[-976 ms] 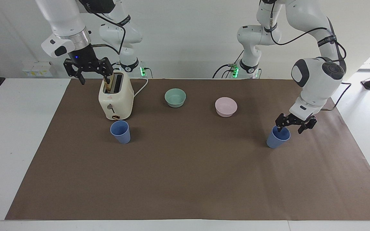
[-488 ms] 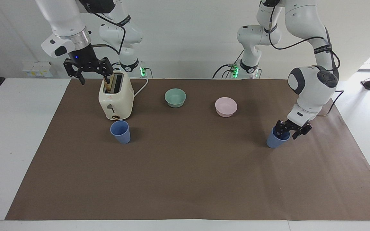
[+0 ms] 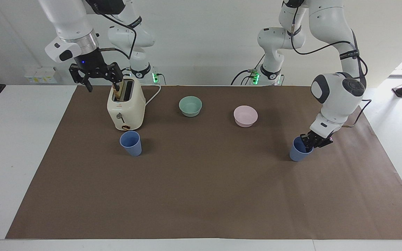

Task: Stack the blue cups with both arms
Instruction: 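Carry the blue cup with the left gripper to the table center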

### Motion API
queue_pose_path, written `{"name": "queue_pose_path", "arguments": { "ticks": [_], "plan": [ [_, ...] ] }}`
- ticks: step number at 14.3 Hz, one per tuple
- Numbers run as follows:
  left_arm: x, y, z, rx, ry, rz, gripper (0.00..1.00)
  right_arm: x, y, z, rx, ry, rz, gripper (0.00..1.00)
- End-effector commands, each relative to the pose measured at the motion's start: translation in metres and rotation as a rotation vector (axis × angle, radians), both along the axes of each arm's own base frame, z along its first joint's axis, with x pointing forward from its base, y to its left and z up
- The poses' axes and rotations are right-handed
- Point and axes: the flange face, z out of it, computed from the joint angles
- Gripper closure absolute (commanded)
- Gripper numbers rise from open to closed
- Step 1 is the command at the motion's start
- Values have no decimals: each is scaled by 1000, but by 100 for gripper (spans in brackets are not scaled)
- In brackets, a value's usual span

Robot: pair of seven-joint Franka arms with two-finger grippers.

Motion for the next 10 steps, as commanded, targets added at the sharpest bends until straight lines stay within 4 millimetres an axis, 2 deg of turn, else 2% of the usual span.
{"name": "queue_pose_path", "arguments": {
  "ticks": [1,2,4,9,10],
  "plan": [
    [-4,-10,37,-20,9,-10,100,-6,-3,1,-8,7,11,0],
    [-5,-17,44,-24,3,-18,100,-6,-3,1,-8,7,11,0],
    [-8,-50,50,-28,-15,-48,100,-6,-3,1,-8,7,11,0],
    [-23,-163,40,-76,-47,58,100,-6,-3,1,-8,9,11,0],
    [-26,-185,30,-84,-48,82,100,-6,-3,1,-8,9,11,0]
  ]
}}
